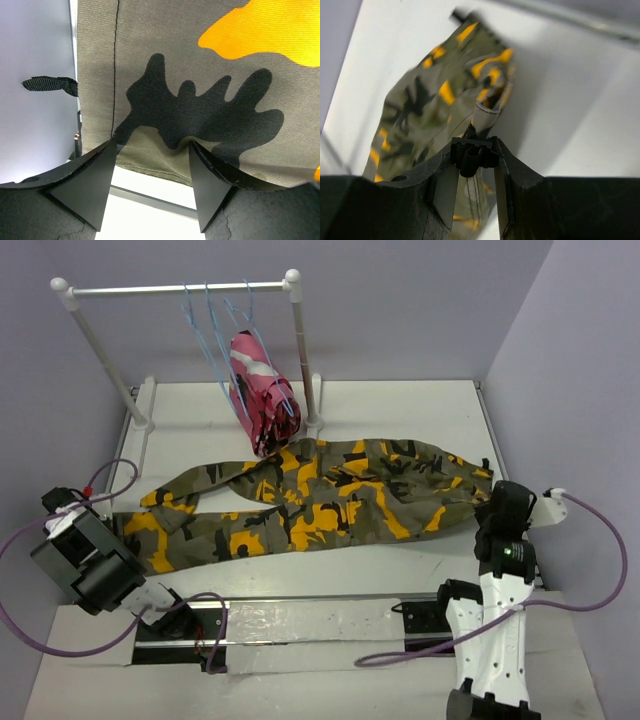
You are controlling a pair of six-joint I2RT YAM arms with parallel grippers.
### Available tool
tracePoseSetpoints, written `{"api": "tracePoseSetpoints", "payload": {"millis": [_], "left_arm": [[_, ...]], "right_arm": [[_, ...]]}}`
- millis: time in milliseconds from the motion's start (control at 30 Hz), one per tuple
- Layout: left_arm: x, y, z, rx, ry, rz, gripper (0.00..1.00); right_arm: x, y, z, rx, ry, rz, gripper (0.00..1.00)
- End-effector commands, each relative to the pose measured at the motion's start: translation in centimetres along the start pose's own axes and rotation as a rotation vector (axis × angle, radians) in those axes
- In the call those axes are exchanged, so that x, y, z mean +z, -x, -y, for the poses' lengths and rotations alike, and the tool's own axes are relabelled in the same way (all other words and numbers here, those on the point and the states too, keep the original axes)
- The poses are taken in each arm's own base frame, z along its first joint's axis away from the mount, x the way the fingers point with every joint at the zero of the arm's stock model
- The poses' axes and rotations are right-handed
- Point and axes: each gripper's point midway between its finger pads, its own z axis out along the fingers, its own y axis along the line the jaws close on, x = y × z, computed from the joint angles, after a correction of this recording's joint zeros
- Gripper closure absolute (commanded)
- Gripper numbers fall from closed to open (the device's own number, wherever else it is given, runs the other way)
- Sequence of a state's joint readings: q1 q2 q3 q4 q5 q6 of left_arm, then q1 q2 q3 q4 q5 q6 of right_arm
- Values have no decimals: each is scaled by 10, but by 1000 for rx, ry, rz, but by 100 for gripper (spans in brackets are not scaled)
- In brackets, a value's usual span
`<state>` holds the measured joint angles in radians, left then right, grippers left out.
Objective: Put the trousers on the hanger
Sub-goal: Flatten out the trousers at the center of the board.
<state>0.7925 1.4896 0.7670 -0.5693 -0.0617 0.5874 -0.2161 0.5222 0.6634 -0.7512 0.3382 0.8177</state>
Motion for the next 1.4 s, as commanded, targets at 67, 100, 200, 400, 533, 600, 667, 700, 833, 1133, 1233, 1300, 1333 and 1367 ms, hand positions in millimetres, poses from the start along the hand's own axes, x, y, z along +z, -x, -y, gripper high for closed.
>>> {"api": "tracePoseSetpoints", "payload": {"millis": [67,100,200,400,533,600,667,700,833,1133,1233,1300,1333,1367], "left_arm": [[29,-5,-19,59,96,-25,31],[28,-3,-23,77,111,-17,31],[26,2,-27,106,117,-3,31],[24,7,-19,124,63,18,31],[23,2,-8,133,13,16,31],[19,-2,-2,138,-9,14,30],[8,3,-2,145,-16,43,25],[2,5,-1,149,-21,55,24],[-43,34,-1,179,-59,181,22],[-133,123,83,490,-198,546,33],[-112,159,101,550,-167,546,34],[-95,169,102,531,-160,482,34],[-83,179,98,513,-148,435,33],[-79,182,98,489,-151,419,32]], "right_arm": [[-18,88,9,108,-169,267,100],[-25,100,7,119,-171,302,100],[-32,114,15,108,-231,349,100],[-30,112,31,91,-311,351,100],[-30,97,55,96,-365,364,86],[-31,92,67,115,-390,388,57],[-33,92,71,127,-396,405,30],[-35,94,70,133,-391,414,21],[-37,110,51,118,-341,428,1],[-10,63,-82,-116,309,94,0],[5,31,-106,-198,384,-35,1],[15,15,-113,-231,382,-85,1],[16,8,-120,-249,402,-104,1],[23,0,-122,-261,396,-129,1]]}}
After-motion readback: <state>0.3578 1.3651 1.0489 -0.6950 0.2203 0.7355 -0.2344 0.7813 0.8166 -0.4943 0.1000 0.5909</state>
